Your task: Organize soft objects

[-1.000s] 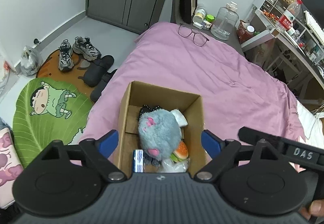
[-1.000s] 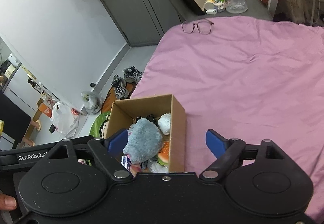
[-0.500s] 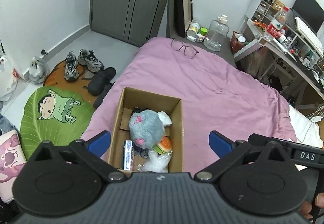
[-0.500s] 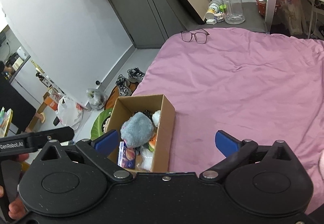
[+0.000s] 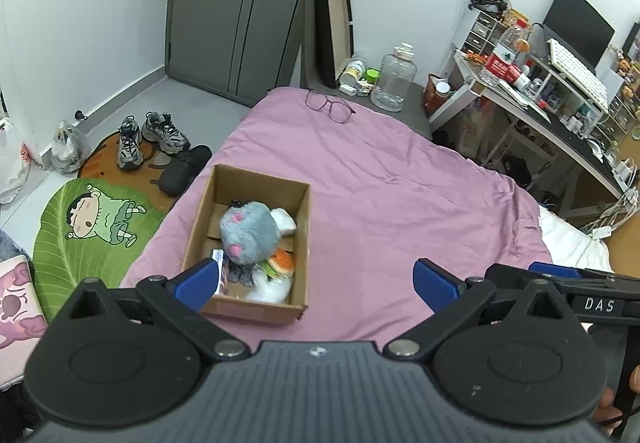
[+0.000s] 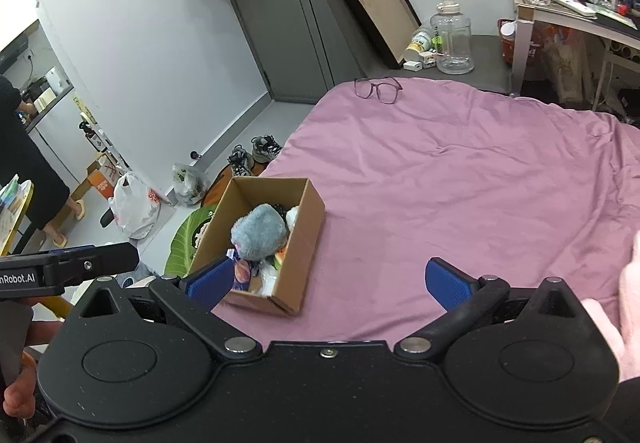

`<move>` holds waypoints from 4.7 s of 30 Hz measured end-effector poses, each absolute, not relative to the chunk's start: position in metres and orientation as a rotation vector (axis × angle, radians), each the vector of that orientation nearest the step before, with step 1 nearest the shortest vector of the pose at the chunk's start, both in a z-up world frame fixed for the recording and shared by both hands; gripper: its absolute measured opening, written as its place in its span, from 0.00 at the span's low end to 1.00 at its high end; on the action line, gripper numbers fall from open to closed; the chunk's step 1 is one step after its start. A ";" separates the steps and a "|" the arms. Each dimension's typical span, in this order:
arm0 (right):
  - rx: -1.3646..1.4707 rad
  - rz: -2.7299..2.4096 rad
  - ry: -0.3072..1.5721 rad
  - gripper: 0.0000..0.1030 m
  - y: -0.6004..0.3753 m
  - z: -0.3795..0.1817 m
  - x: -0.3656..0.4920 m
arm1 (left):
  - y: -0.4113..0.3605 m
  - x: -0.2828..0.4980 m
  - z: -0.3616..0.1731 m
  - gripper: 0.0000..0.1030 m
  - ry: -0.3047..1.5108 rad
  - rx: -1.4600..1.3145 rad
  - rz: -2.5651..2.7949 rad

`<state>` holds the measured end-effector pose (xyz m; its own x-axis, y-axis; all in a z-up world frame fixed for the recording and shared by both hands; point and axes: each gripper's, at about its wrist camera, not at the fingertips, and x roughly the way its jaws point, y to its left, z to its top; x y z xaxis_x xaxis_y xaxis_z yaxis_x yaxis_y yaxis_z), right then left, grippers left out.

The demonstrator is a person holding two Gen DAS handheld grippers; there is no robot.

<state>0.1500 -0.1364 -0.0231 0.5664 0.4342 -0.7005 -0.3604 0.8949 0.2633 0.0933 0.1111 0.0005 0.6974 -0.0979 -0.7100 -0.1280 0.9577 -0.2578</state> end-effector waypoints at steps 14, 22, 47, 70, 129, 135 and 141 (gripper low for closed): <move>0.031 0.503 0.784 1.00 -0.159 -0.007 0.098 | 0.073 0.036 0.013 0.99 0.726 -0.241 0.056; -0.012 0.498 0.740 1.00 -0.160 -0.001 0.074 | 0.057 0.009 0.020 0.99 0.708 -0.182 0.038; 0.037 0.430 0.732 1.00 -0.195 -0.010 0.048 | 0.034 -0.018 0.001 0.99 0.696 -0.258 0.070; 0.063 0.450 0.732 1.00 -0.201 -0.012 0.049 | 0.025 -0.018 0.000 0.99 0.705 -0.240 0.114; 0.049 0.399 0.709 1.00 -0.201 -0.010 0.047 | 0.028 -0.015 -0.002 0.99 0.711 -0.220 0.124; 0.051 0.402 0.708 1.00 -0.201 -0.010 0.047 | 0.028 -0.016 -0.003 0.99 0.709 -0.211 0.132; 0.052 0.402 0.707 1.00 -0.201 -0.010 0.046 | 0.028 -0.016 -0.003 0.99 0.709 -0.212 0.132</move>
<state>0.0464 -0.2014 -0.0099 0.6874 0.3764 -0.6211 -0.3416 0.9223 0.1809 -0.0164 0.0280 -0.0031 0.7519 0.0477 -0.6575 -0.1912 0.9703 -0.1482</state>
